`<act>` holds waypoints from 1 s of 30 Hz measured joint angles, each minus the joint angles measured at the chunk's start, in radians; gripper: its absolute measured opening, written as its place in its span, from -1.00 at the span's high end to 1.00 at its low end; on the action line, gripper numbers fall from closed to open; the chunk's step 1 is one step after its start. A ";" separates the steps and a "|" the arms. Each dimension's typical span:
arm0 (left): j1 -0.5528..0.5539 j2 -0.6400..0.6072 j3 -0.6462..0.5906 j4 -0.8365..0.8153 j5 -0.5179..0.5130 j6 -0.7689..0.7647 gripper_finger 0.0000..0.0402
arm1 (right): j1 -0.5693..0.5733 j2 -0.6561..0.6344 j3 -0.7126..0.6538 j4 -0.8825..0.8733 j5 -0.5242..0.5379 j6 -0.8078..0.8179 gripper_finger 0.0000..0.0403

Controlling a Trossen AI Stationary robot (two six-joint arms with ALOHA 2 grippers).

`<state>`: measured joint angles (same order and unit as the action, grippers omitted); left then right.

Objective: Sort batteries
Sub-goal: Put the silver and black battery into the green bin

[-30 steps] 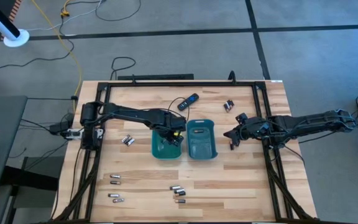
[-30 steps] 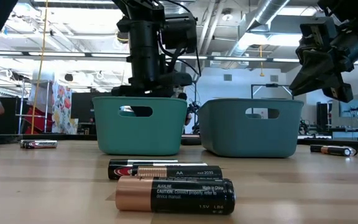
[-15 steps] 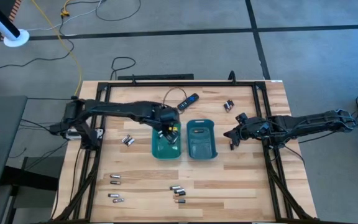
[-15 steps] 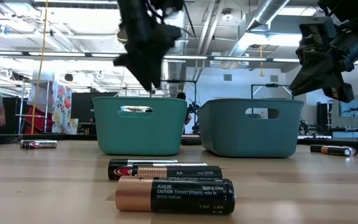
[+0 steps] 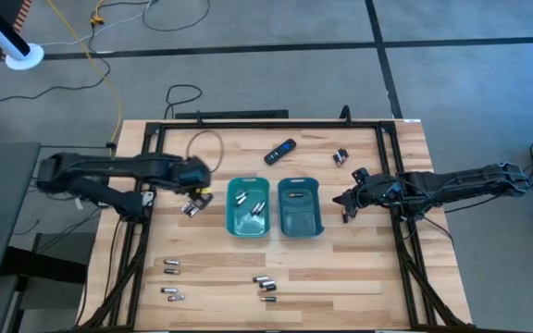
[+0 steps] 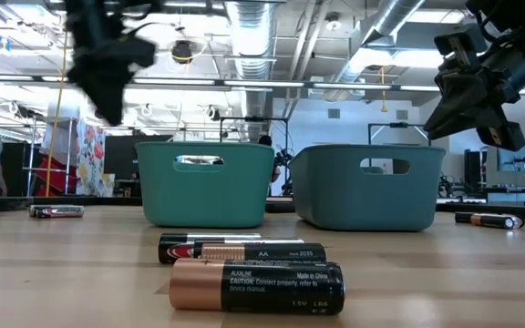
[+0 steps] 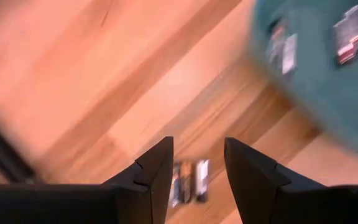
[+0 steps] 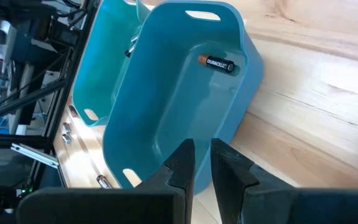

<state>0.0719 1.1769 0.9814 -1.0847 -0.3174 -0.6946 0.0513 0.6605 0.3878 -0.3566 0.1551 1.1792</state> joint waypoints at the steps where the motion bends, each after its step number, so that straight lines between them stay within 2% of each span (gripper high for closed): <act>1: 0.000 -0.036 -0.044 0.004 0.003 -0.022 0.31 | 0.000 0.000 0.000 0.000 0.000 0.000 0.65; 7: 0.021 -0.159 -0.256 0.033 0.062 -0.112 0.31 | -0.002 0.000 0.000 0.000 0.000 0.006 0.65; 13: 0.070 -0.162 -0.386 0.158 0.160 -0.052 0.31 | -0.002 0.000 0.000 -0.001 0.000 0.026 0.65; 23: 0.120 -0.162 -0.477 0.234 0.167 0.064 0.31 | -0.002 0.000 0.000 -0.001 0.000 0.026 0.65; 30: 0.136 -0.162 -0.504 0.263 0.172 0.072 0.31 | -0.002 0.000 0.000 -0.001 0.000 0.028 0.65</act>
<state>0.2081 1.0149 0.4775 -0.8215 -0.1454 -0.6222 0.0490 0.6609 0.3878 -0.3580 0.1555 1.2074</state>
